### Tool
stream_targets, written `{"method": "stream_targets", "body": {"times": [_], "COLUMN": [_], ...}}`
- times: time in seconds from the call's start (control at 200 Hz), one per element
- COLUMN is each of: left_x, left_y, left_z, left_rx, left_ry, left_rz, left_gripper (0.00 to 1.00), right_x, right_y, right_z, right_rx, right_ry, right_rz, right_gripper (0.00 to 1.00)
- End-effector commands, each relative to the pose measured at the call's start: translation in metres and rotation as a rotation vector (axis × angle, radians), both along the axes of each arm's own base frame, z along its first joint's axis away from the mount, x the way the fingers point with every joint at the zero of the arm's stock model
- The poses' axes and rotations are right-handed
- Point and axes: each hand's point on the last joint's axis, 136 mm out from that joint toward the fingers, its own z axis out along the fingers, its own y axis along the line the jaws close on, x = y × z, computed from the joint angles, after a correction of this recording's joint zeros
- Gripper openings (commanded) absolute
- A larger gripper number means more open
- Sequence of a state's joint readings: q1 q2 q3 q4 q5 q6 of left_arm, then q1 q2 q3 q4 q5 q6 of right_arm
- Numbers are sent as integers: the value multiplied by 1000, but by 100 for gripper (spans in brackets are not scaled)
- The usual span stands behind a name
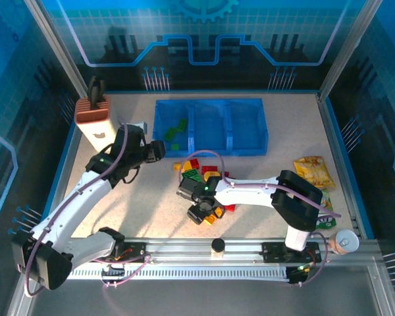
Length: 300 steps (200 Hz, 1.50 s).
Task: Sort the legos into containers by color
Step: Pick up the lego from the bottom-center of the table, then place the lego in the container.
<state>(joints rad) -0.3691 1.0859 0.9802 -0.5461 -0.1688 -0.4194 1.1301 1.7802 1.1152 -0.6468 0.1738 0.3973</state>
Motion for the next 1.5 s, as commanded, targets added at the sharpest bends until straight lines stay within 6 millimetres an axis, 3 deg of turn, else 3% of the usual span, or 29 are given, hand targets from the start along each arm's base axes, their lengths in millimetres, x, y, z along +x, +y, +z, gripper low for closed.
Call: {"method": "stream_targets", "body": {"times": [0.0,0.195,0.445,0.56,0.68,0.8,0.91,1.025,1.146,1.246,1.396,1.496], "left_x": [-6,-8,-12,-16,-20,-27,-37,-50,-65,-74,-82,-83], "left_y": [7,8,12,15,14,12,9,1,-13,-22,-34,-36], "left_z": [-7,-10,-7,-6,-6,-9,-18,-35,-54,-67,-84,-93], "left_rx": [2,3,17,23,13,-10,-43,-49,-19,-15,-37,-40], "left_ry": [17,20,9,4,5,4,20,57,93,119,151,175], "left_rz": [28,31,37,40,34,21,12,-9,-50,-73,-102,-99], "left_gripper": [70,70,70,70,69,69,68,68,68,68,68,68], "right_x": [-2,-2,7,14,29,68,122,173,221,256,294,308], "right_y": [-3,-1,6,13,20,15,-4,-18,-24,-31,-44,-48], "right_z": [0,-4,4,20,54,103,147,170,169,153,134,126], "right_rx": [-51,-66,-81,-37,46,155,240,320,339,295,285,288], "right_ry": [-6,-1,-27,-52,-107,-185,-273,-298,-291,-279,-269,-256], "right_rz": [13,22,47,42,37,-25,-149,-261,-340,-407,-510,-548], "right_gripper": [55,51,27,23,23,24,25,26,26,25,26,27]}}
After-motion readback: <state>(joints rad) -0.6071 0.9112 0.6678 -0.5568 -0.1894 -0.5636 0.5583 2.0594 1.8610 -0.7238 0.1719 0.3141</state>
